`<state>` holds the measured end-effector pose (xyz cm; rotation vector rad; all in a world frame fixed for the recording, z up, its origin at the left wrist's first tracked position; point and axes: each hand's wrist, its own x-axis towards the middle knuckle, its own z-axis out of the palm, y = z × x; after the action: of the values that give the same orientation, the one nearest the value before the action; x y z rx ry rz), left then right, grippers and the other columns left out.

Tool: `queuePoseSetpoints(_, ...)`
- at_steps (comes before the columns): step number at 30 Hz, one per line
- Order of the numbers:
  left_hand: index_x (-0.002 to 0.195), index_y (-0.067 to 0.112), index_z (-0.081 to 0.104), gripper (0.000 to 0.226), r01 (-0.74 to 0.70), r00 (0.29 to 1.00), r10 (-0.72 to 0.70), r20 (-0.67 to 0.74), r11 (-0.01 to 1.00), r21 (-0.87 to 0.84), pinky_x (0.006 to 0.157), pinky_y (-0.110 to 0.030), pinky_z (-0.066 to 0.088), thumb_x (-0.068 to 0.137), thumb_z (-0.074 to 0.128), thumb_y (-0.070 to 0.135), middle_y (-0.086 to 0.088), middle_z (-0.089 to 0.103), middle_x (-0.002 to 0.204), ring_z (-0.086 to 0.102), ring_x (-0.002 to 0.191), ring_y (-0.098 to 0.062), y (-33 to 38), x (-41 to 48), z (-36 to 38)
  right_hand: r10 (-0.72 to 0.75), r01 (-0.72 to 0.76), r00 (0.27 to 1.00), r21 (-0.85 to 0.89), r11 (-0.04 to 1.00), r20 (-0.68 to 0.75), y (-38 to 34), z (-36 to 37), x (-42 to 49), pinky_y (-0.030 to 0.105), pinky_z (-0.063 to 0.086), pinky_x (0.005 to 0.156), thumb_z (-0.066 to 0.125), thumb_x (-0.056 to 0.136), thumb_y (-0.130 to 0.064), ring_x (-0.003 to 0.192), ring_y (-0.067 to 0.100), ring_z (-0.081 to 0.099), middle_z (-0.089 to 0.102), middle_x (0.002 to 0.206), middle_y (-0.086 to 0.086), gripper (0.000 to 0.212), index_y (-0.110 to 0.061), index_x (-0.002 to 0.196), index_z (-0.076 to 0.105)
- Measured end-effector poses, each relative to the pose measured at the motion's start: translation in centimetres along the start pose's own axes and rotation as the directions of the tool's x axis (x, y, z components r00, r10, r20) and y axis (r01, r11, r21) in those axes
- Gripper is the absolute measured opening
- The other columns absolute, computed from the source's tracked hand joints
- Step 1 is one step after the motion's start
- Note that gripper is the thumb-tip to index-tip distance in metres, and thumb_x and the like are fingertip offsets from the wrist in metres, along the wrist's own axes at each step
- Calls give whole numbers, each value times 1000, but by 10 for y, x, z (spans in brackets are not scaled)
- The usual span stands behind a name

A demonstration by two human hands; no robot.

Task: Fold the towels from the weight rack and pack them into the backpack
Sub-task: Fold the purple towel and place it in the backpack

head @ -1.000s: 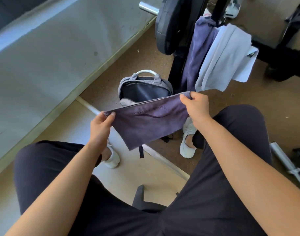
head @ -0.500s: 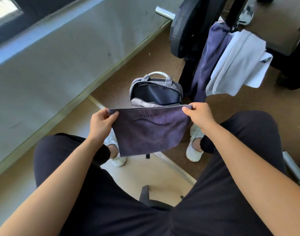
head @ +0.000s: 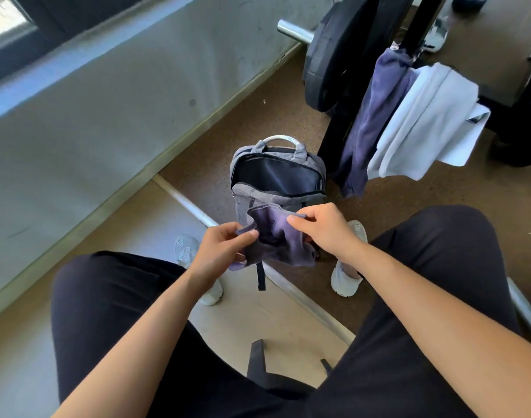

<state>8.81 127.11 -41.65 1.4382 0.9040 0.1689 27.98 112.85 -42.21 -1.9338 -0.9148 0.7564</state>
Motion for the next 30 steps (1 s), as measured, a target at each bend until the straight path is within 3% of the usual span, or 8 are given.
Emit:
queuePoseSetpoints(6,76,9,68,20,-23,995,23,92,1000,5,58,-18,48,96,70,11,-1,58,60,55,57,-9,3,-7,20,-32,25,986,48,999,165,-13,14,-8,31,36,62,66,96,-27,60,6,40,49,58,-3,37,-12,63,64)
queuePoseSetpoints(10,87,0,65,13,1,994,2,106,999,-34,57,-18,51,91,75,6,-7,62,66,60,57,-10,6,-5,24,-14,-17,961,109,994,275,-15,17,-10,33,44,74,63,95,-30,76,8,53,70,79,12,25,-10,88,76)
queuePoseSetpoints(13,89,0,65,13,23,995,-17,99,998,-63,64,-22,55,93,73,9,-10,70,71,67,63,-13,10,-3,24,-14,-19,941,94,995,339,-16,15,-9,35,46,75,66,81,-23,77,11,57,69,84,11,20,-11,95,74)
queuePoseSetpoints(17,95,3,77,22,102,983,-73,168,980,-171,78,-29,56,100,58,14,-15,78,91,71,83,-21,16,-2,24,-73,82,957,-19,996,279,-14,15,-10,29,49,80,85,76,-30,90,13,64,66,94,-7,34,-19,106,73)
queuePoseSetpoints(21,102,5,80,29,-6,966,25,258,997,-74,70,-18,51,84,60,15,-16,72,89,63,80,-14,14,-1,19,-147,159,974,-60,985,175,-11,16,-3,15,41,72,82,83,-22,80,1,60,67,87,-8,21,-15,103,76)
queuePoseSetpoints(26,89,9,74,26,-95,986,89,-141,995,-37,60,-16,47,83,56,-9,-10,69,79,63,71,-11,14,10,6,-116,129,977,-63,990,180,-5,0,7,11,42,78,74,89,-10,84,-9,62,69,92,-13,20,-13,109,76)
queuePoseSetpoints(28,106,13,69,36,-51,967,48,-250,999,-7,62,-17,50,80,60,-10,-9,67,98,61,80,-15,7,21,-3,-83,74,974,52,996,210,-6,-6,9,17,49,84,69,92,-7,88,-7,64,74,97,-4,18,-9,110,74)
queuePoseSetpoints(30,134,17,56,70,40,988,-38,-151,999,8,79,-23,55,66,70,6,-8,62,126,61,103,-19,0,27,-8,-68,14,971,229,973,230,-6,-11,10,29,51,93,65,95,-5,97,7,66,75,104,6,17,-6,112,71)
